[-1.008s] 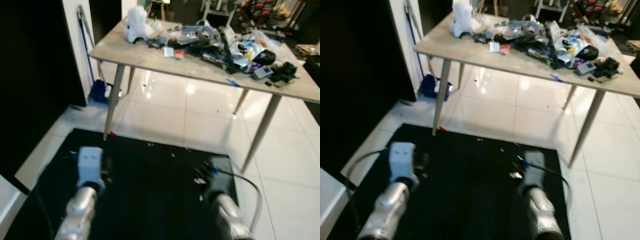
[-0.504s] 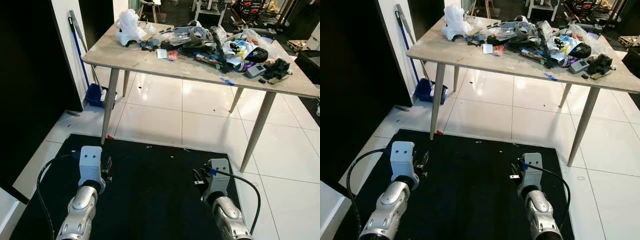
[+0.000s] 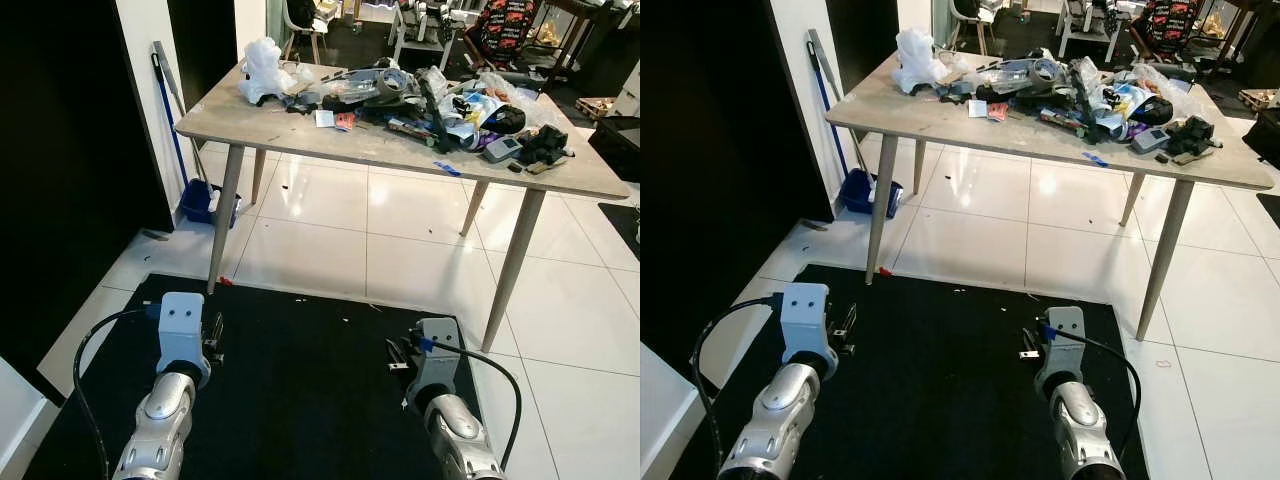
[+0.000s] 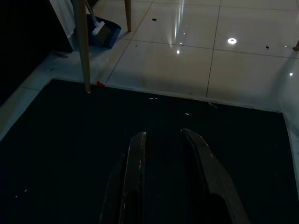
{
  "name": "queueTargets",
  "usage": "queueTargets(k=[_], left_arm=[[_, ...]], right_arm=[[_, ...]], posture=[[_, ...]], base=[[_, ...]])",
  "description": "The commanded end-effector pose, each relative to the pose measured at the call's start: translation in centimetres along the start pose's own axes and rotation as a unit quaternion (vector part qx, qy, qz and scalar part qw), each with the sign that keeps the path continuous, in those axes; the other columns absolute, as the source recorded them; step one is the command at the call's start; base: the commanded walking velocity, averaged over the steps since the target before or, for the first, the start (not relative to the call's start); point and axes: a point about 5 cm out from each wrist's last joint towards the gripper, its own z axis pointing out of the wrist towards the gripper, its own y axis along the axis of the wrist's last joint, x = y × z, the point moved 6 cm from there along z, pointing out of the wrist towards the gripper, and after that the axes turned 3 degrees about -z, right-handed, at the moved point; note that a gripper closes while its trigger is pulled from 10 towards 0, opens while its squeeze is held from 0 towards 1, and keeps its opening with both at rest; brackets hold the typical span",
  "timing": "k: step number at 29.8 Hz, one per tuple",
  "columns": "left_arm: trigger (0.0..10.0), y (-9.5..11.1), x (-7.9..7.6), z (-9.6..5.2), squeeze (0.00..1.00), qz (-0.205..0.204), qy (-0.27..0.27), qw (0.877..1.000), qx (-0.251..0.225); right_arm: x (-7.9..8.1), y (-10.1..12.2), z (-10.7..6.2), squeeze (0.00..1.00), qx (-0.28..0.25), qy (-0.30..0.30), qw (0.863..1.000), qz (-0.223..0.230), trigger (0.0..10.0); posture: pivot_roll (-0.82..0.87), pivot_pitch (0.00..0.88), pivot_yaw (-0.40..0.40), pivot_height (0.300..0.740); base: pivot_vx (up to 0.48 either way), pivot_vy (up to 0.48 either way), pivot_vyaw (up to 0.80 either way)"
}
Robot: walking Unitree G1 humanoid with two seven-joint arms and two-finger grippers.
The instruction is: Picking trash to rubbish bin
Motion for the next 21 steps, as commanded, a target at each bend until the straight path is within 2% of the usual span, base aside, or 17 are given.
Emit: queueTargets(k=[1, 13, 21], left_arm=[[10.0, -0.16, -0.52, -0.09, 0.00, -0.003, -0.008, 1.000, 0.001], [10.0, -0.12, -0.65, -0.19, 0.00, -0.006, -0.012, 1.000, -0.001], [10.0, -0.03, -0.74, -0.23, 0.00, -0.008, -0.016, 1.000, -0.003]], right_arm=[[-0.28, -0.65, -0.30, 0.00, 0.011, -0.005, 1.000, 0.003, 10.0], [-0.27, -0.79, -0.41, 0.00, 0.012, -0.006, 1.000, 0.003, 10.0], [-0.29, -0.83, -0.45, 0.00, 0.013, -0.006, 1.000, 0.003, 10.0]], posture=[[0.00, 0.084, -0.042, 0.740], [0.00, 0.090, -0.042, 0.740], [0.00, 0.092, -0.042, 0.740]], base=[[0.000, 0.000, 0.00], [0.000, 0.000, 0.00], [0.266, 0.000, 0.00]])
